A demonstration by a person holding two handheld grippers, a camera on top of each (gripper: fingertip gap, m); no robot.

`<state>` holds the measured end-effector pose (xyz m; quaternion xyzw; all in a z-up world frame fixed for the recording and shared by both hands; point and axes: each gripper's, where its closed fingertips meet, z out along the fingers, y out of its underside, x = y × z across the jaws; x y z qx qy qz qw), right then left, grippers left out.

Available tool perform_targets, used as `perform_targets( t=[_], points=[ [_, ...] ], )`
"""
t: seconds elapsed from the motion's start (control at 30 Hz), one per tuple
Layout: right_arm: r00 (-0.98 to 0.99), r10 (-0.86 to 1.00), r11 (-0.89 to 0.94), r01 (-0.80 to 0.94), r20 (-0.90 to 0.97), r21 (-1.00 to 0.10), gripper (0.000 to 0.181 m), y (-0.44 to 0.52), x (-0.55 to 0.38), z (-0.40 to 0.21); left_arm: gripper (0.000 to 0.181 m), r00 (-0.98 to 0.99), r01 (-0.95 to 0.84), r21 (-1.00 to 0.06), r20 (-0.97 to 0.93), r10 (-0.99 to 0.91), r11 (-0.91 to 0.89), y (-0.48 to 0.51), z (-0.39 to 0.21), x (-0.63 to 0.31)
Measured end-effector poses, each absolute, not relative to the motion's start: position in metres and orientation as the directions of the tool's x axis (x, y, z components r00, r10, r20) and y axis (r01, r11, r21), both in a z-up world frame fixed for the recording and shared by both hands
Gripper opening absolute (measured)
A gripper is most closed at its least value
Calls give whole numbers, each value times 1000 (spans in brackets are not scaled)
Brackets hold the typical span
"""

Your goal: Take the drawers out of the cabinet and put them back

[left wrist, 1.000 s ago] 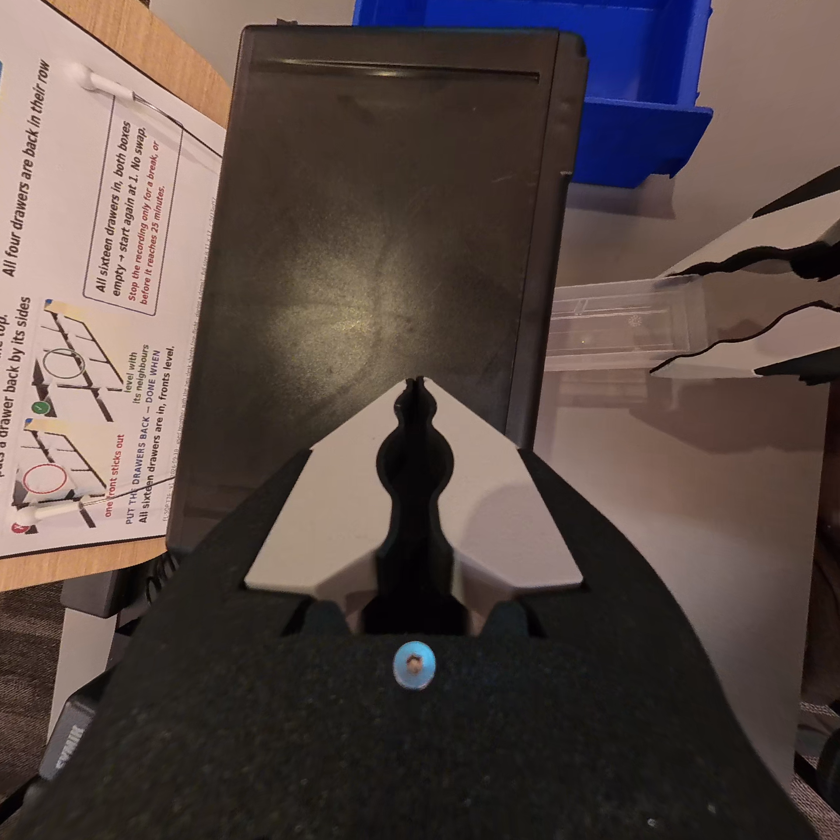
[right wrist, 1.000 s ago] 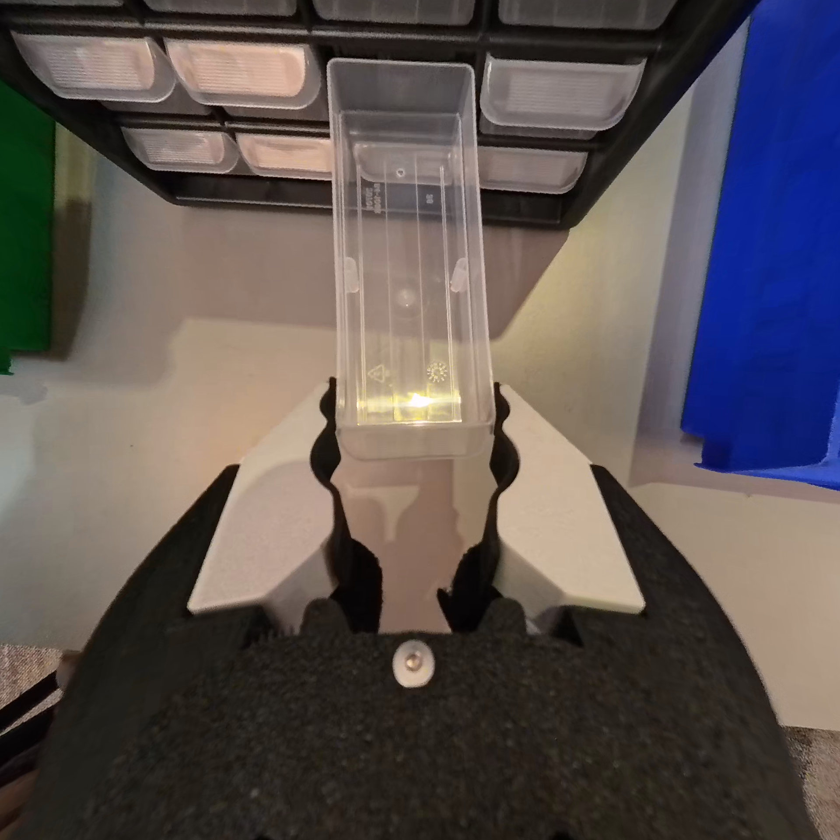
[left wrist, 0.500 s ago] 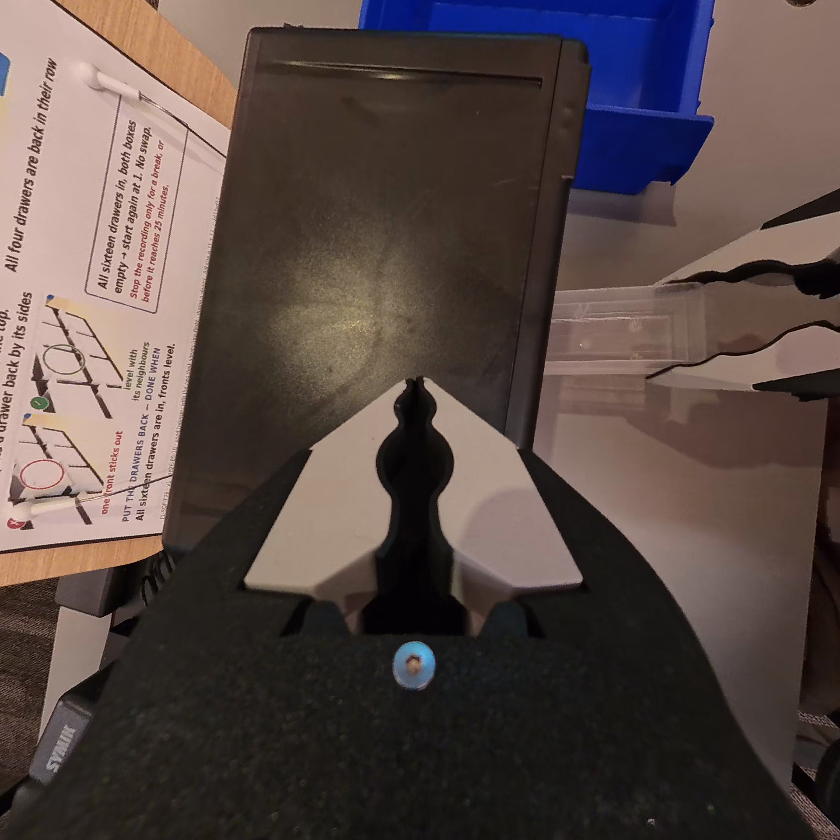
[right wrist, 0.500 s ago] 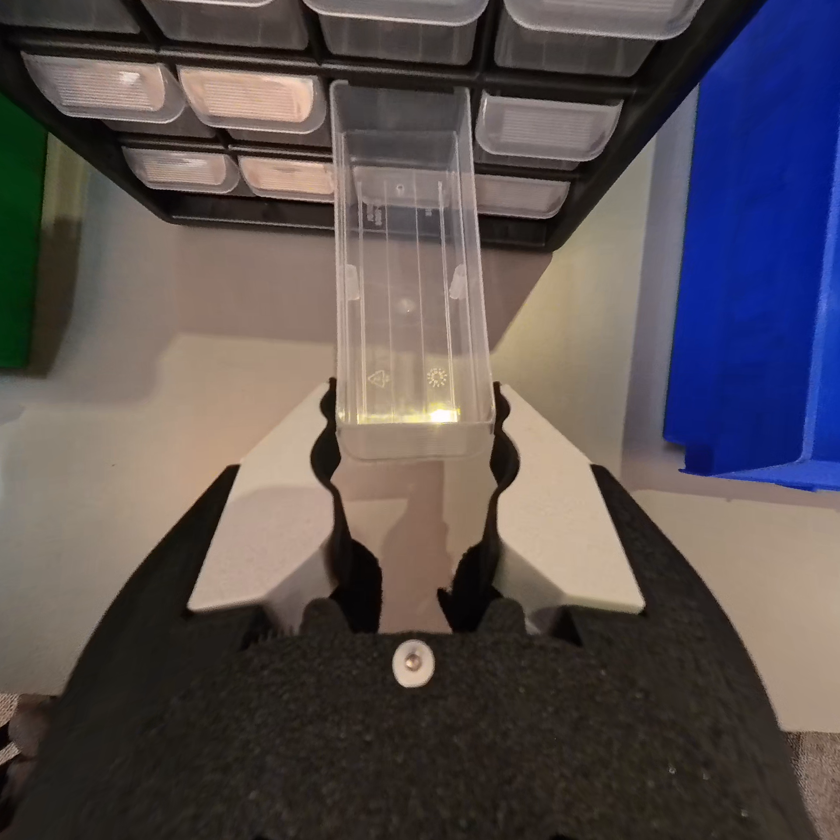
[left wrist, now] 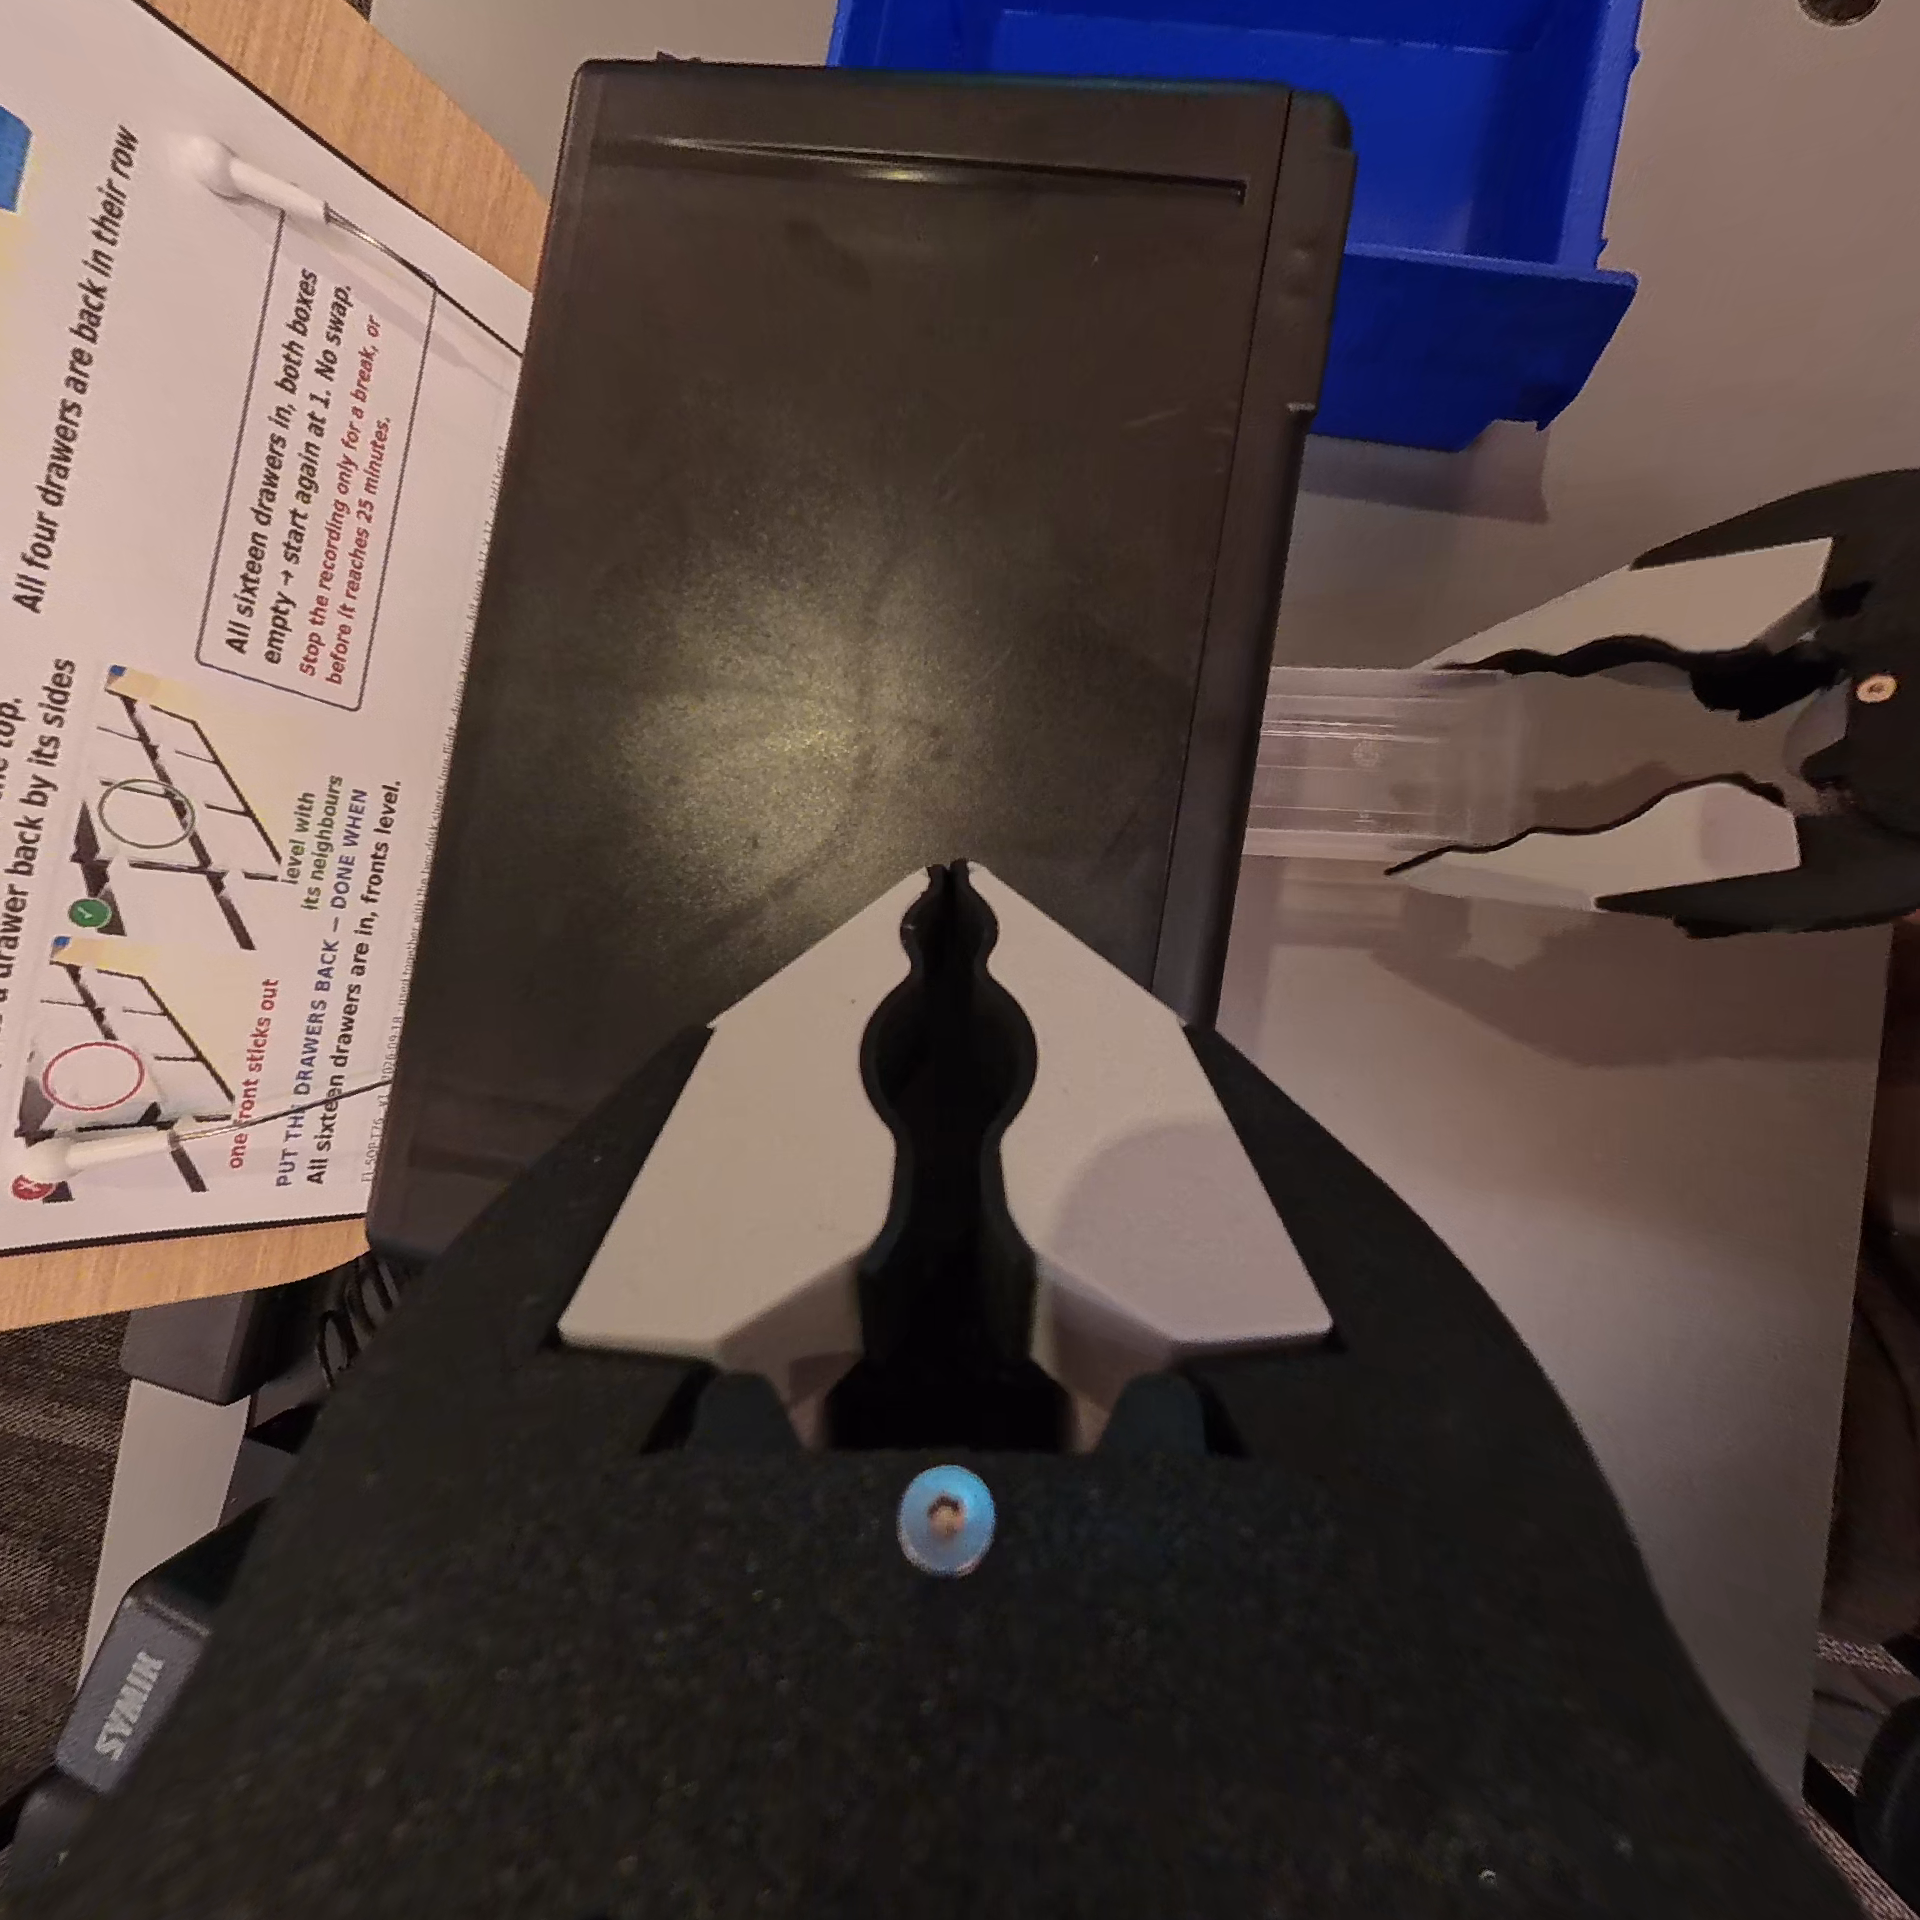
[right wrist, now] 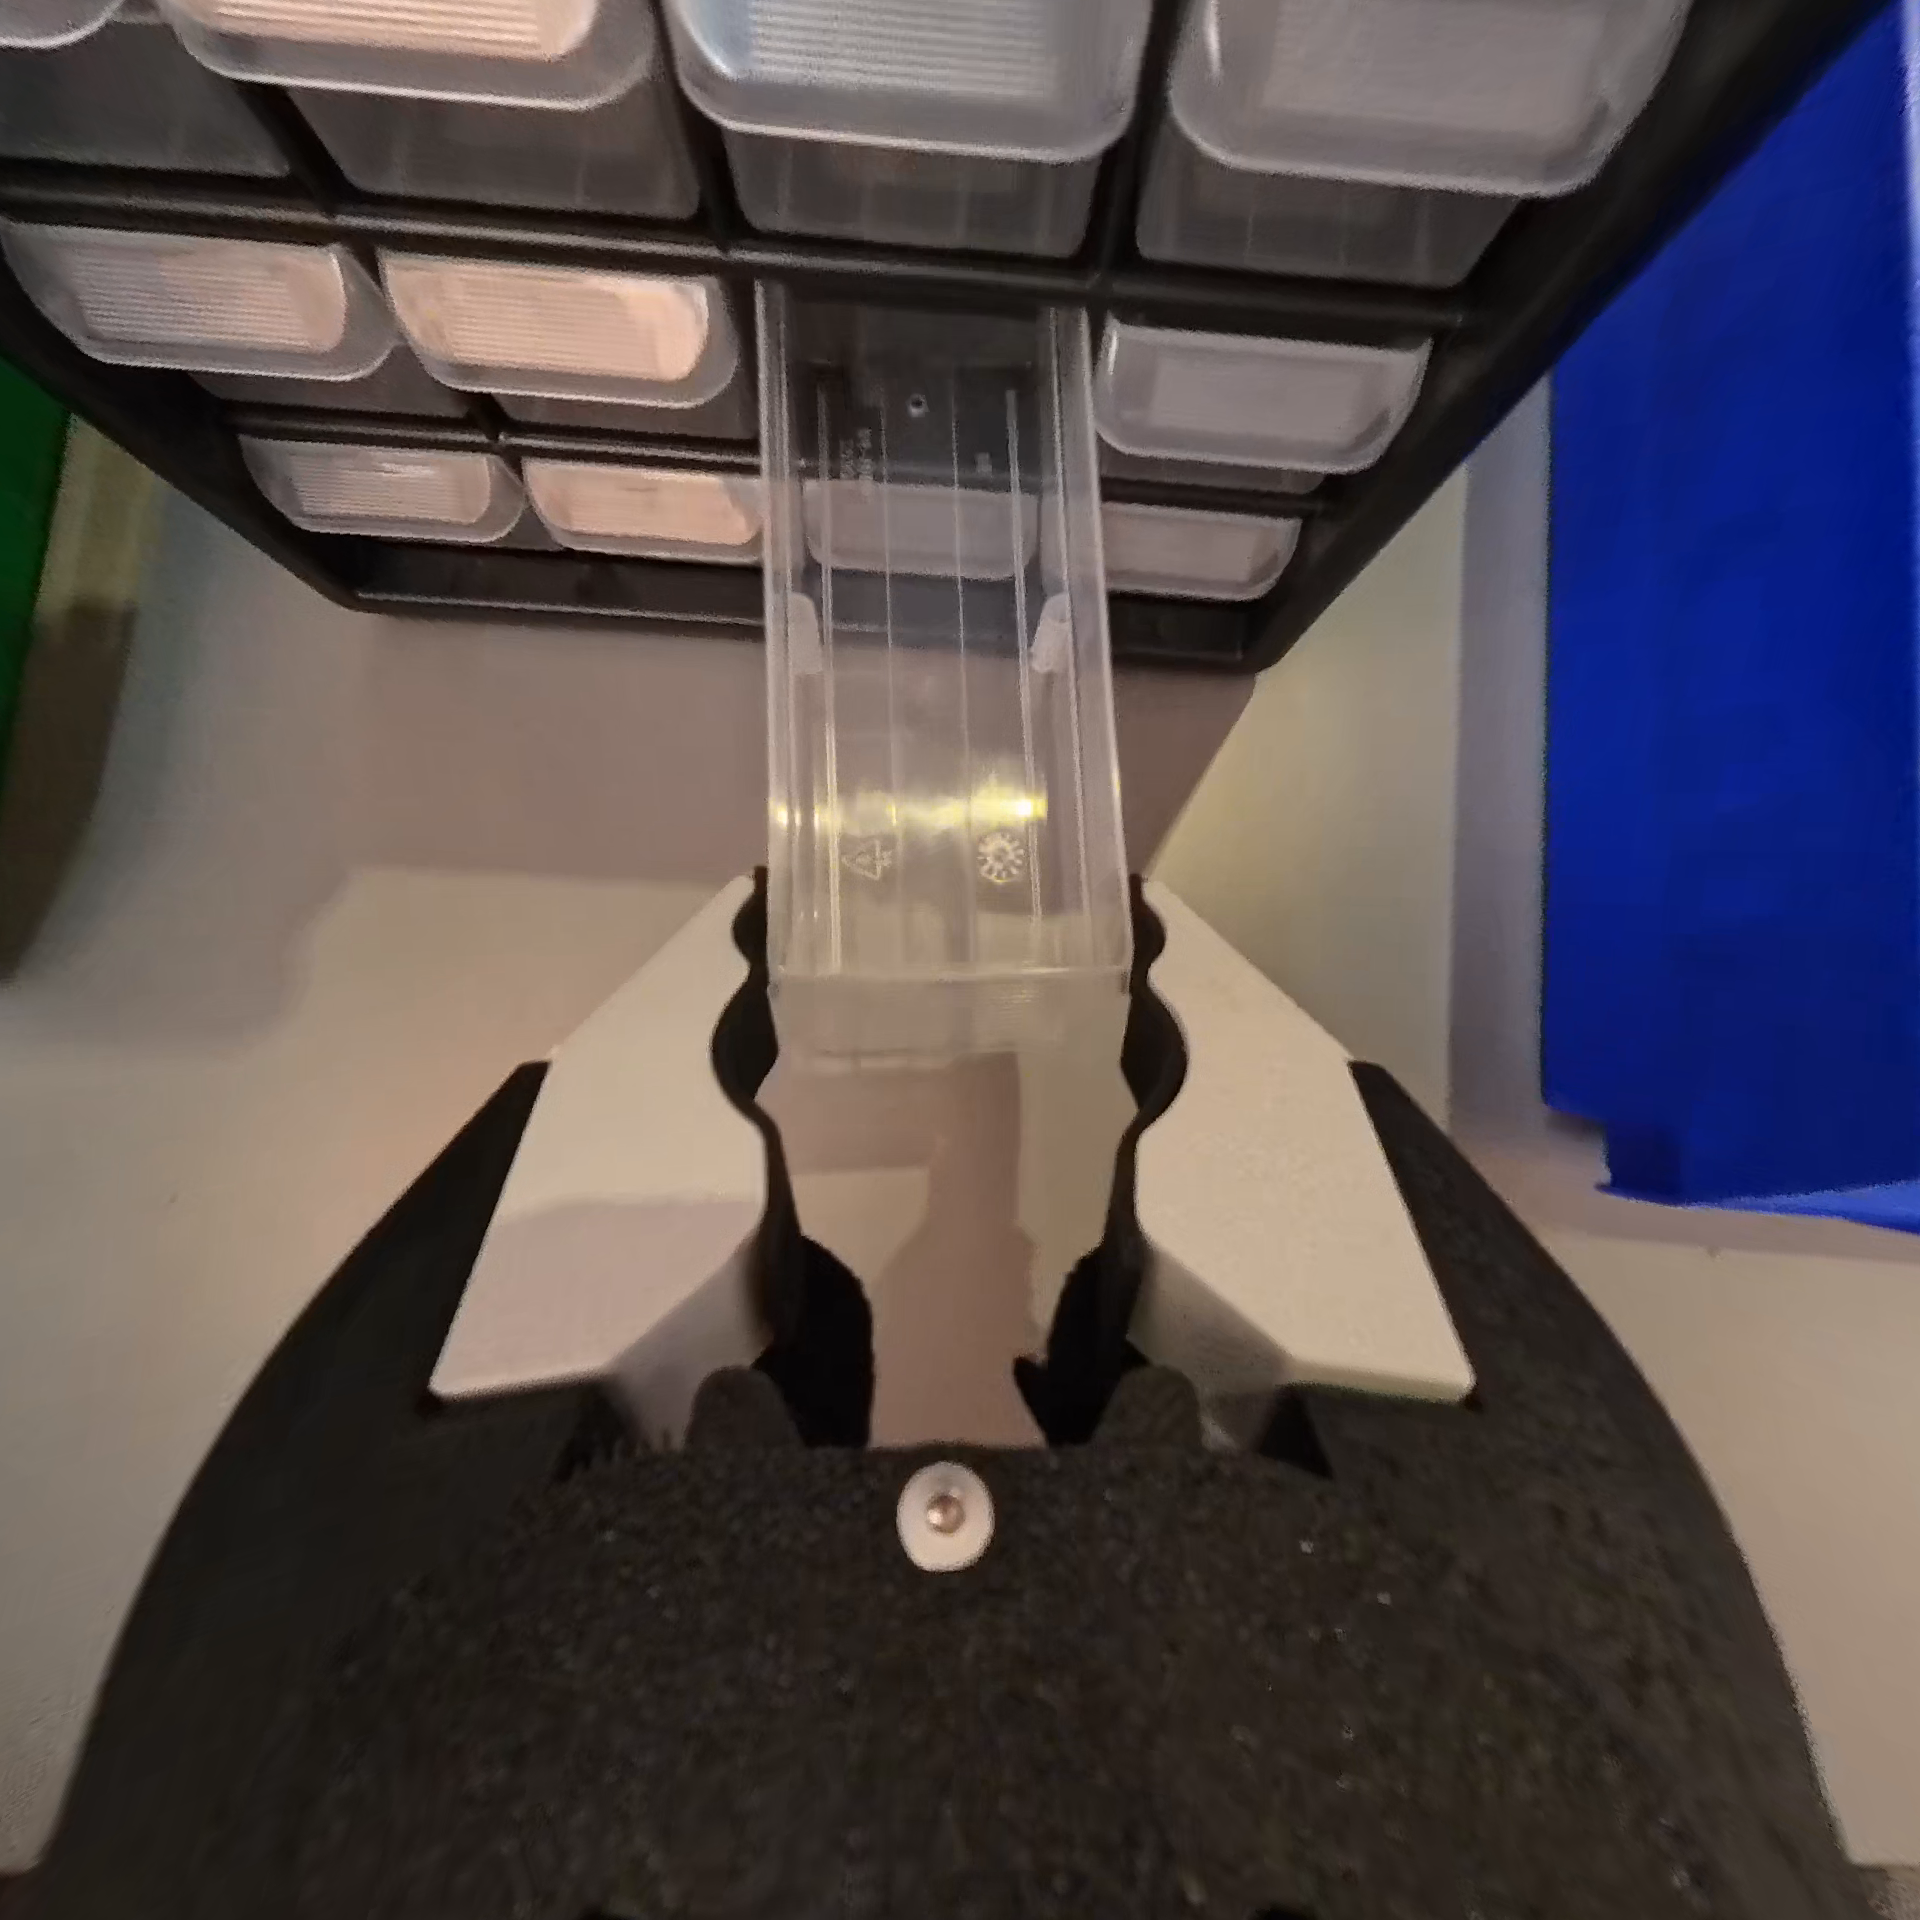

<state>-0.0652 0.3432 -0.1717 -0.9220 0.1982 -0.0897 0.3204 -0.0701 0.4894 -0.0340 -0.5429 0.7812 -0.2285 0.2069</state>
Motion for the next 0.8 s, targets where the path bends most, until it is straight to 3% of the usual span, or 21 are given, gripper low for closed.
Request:
perform_targets(
  t=[0.53,0.7,0.8],
  points=[
    [917,-397,-527,-205,26,-825,70,392,-50,-157,0,-287,-752,-607,-53,-957,259,489,-34,-70],
    [934,-348,-264,-184,-84,-947,45,357,-68,-129,0,-280,-744,-605,-105,-954,285,490,-34,-70],
    [918,-348,-188,-269,-192,-944,39,354,-74,-142,0,-268,-746,-604,-109,-957,278,490,-34,-70]
  ],
)
